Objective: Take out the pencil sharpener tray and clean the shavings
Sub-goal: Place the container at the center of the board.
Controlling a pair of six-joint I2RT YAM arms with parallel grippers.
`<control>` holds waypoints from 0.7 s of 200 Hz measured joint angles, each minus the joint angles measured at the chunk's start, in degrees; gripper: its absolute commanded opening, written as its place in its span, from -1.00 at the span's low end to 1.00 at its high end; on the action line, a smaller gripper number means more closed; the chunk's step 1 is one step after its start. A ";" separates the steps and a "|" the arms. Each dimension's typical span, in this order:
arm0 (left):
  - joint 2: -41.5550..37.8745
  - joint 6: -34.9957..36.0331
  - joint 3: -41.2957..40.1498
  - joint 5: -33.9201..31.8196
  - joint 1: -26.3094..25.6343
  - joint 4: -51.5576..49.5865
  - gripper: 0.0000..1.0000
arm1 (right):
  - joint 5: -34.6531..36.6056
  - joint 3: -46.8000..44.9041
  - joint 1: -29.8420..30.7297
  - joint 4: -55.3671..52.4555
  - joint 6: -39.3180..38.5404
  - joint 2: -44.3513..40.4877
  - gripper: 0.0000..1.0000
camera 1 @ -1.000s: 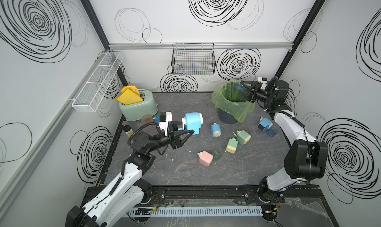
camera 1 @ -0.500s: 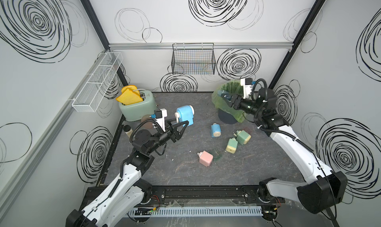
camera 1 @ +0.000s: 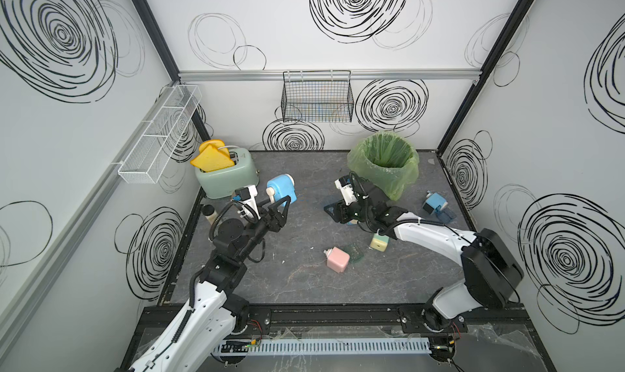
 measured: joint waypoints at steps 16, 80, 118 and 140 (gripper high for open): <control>-0.66 0.26 0.00 -0.68 0.09 -1.20 -0.61 | 1.99 2.60 2.36 0.31 -1.49 5.07 -0.43; -2.69 2.21 0.02 -3.26 0.46 -5.40 -0.62 | 6.47 17.88 6.40 -1.33 -4.42 23.56 -0.34; -2.95 2.97 0.02 -4.17 0.48 -6.16 -0.62 | 7.43 18.86 6.40 -2.27 -5.57 27.19 -0.30; -2.95 2.99 0.02 -4.61 0.48 -6.16 -0.62 | 8.33 19.15 6.40 -3.04 -6.40 27.21 -0.06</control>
